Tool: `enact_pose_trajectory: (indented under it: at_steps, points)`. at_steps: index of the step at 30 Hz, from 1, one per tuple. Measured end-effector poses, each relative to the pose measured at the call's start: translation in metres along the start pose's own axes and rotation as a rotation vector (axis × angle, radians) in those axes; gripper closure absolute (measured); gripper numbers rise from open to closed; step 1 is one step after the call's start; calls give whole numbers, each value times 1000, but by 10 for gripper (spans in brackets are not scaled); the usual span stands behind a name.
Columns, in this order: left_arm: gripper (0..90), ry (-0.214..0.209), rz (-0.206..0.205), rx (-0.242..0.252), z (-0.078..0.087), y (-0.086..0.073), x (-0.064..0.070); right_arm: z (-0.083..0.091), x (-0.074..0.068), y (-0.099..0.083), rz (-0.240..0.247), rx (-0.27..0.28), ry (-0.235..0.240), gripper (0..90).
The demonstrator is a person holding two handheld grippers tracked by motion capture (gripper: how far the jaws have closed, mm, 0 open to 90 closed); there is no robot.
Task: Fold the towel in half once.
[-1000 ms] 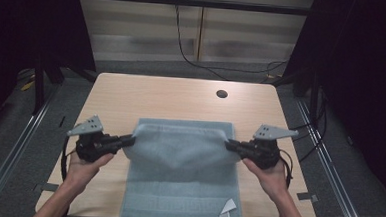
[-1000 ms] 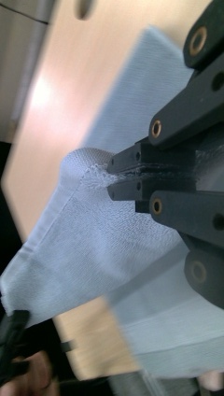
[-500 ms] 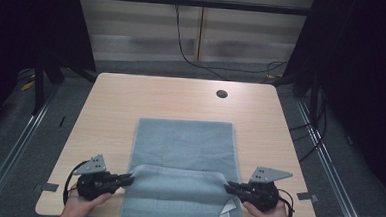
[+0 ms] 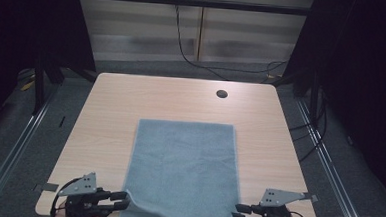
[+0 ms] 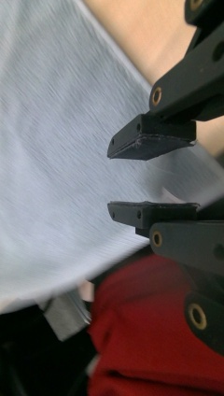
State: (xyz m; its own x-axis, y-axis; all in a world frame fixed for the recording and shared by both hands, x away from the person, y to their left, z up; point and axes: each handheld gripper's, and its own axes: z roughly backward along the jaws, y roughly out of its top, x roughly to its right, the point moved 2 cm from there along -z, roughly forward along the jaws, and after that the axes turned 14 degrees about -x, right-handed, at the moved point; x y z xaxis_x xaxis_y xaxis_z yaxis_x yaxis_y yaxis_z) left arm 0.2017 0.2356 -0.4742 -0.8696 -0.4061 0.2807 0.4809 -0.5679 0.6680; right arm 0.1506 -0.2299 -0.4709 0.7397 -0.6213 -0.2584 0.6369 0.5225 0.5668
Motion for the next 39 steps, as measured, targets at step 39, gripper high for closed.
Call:
enact_pose_trajectory:
  at_steps: [39]
  points:
    - [568, 160, 127, -82, -75, 63, -121, -93, 120, 105, -105, -45, -113, 519]
